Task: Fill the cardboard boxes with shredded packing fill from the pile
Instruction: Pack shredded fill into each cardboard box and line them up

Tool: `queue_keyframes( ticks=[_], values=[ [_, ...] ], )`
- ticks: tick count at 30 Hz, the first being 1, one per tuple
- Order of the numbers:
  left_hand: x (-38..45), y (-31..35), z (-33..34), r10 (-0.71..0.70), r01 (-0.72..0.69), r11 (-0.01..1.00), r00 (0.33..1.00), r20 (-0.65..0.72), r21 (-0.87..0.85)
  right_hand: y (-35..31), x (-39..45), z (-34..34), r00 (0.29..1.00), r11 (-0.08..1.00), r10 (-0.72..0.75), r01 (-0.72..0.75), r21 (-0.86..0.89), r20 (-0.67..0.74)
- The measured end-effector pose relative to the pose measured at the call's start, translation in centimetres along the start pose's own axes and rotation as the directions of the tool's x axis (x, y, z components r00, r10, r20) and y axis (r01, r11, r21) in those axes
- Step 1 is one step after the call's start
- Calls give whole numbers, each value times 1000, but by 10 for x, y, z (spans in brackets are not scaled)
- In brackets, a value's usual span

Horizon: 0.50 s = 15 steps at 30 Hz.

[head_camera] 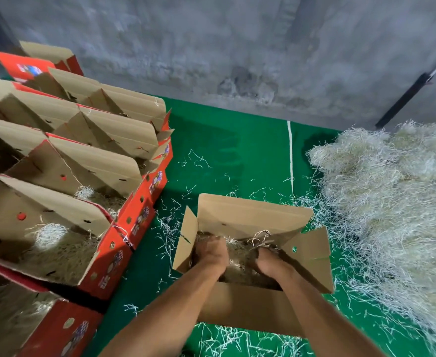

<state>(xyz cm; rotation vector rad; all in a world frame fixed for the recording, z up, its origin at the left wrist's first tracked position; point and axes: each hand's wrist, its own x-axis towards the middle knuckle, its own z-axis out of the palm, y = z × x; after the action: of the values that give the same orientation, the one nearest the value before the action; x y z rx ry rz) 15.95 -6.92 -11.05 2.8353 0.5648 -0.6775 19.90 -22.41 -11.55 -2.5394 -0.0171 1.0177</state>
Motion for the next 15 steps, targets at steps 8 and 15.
queue_keyframes(
  ticks=[8, 15],
  values=[
    [-2, -4, 18, 41, -41, 999, 998, 45, 2, -4, -17, -1, 958, 719, 195, 7, 695, -211],
    [3, -16, 4, 58, -44, 997, 970, 237, -62, -7, -28, 6, 923, 537, 44, 300, 788, -382]
  ],
)
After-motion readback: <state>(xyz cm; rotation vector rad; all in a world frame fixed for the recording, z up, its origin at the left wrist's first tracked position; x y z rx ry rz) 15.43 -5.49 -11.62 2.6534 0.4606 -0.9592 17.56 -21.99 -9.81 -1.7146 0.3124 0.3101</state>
